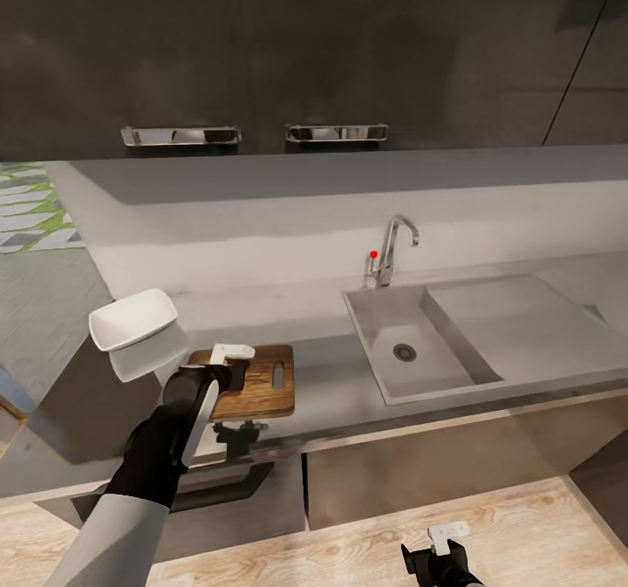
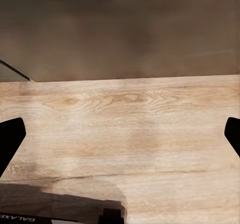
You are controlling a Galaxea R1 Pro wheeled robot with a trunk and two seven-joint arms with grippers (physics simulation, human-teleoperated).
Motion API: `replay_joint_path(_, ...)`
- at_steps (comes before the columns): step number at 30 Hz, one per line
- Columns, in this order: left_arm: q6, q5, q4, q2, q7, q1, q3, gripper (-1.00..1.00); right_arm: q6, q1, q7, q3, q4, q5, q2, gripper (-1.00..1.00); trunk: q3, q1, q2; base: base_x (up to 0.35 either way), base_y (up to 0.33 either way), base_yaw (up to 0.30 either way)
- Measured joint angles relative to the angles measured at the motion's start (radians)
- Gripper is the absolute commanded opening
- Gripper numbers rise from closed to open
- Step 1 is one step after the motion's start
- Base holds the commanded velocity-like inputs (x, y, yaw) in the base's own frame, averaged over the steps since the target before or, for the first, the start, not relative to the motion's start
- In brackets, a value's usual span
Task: In the kitchen, take the Vidalia onion out of the sink, dice it on the chopping board with the paring knife, put the diced onion into the bowl on the countertop, then place both the paring knife and the chopping board into the sink.
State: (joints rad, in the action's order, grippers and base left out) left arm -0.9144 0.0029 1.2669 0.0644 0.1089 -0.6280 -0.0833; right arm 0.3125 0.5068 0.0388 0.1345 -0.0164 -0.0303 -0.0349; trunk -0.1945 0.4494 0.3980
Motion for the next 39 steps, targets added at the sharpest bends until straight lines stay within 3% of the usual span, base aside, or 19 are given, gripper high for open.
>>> replay_joint_path(7, 0.0, 0.0, -0.003, 0.0, 0.0, 0.0, 0.0, -1.0, 0.0, 0.0, 0.0, 0.0, 0.0, 0.0, 0.0, 1.0, 0.0, 0.0, 0.0, 0.0, 0.0, 0.0)
replay_joint_path(8, 0.0, 0.0, -0.003, 0.0, 0.0, 0.0, 0.0, 1.0, 0.0, 0.0, 0.0, 0.0, 0.0, 0.0, 0.0, 1.0, 0.0, 0.0, 0.0, 0.0, 0.0, 0.0)
replay_joint_path(39, -0.005, -0.003, 0.007, 0.002, 0.0, 0.0, 0.0, 1.0, 0.0, 0.0, 0.0, 0.0, 0.0, 0.0, 0.001, 1.0, 0.006, 0.0, 0.0, 0.0, 0.0, 0.0)
